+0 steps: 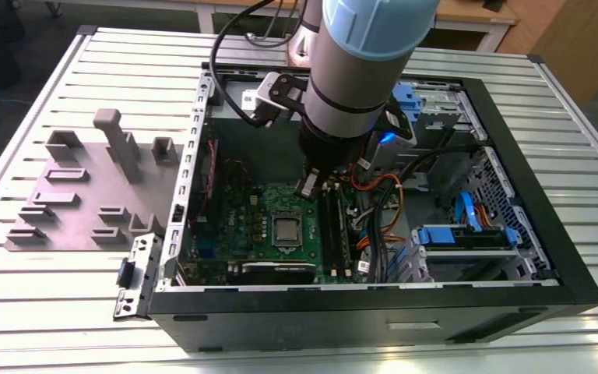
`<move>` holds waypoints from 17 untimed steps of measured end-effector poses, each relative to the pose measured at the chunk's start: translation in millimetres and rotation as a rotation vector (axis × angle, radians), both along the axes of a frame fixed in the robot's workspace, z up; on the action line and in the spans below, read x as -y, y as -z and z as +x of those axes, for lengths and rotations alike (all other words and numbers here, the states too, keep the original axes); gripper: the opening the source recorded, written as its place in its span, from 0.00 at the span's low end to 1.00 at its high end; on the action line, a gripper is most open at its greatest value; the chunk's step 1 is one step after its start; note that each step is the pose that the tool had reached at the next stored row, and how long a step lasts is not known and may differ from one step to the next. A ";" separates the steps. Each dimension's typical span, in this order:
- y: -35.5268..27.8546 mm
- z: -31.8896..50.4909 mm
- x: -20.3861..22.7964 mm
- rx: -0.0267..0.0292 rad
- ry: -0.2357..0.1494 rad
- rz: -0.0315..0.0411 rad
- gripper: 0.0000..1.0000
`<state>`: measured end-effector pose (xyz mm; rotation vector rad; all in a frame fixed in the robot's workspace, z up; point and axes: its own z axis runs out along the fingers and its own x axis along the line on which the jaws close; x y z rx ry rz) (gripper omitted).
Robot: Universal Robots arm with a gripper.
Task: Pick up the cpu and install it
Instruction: 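Close the cpu cover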
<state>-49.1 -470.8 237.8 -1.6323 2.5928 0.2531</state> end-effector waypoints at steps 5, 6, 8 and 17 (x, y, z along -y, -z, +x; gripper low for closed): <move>0.0 -0.3 1.1 0.0000 -0.016 0.0001 0.11; 0.0 -0.5 1.5 -0.0001 -0.020 0.0000 0.11; 0.0 -0.8 2.3 -0.0001 -0.030 0.0000 0.11; -0.7 -0.9 2.5 -0.0001 -0.076 -0.0001 0.11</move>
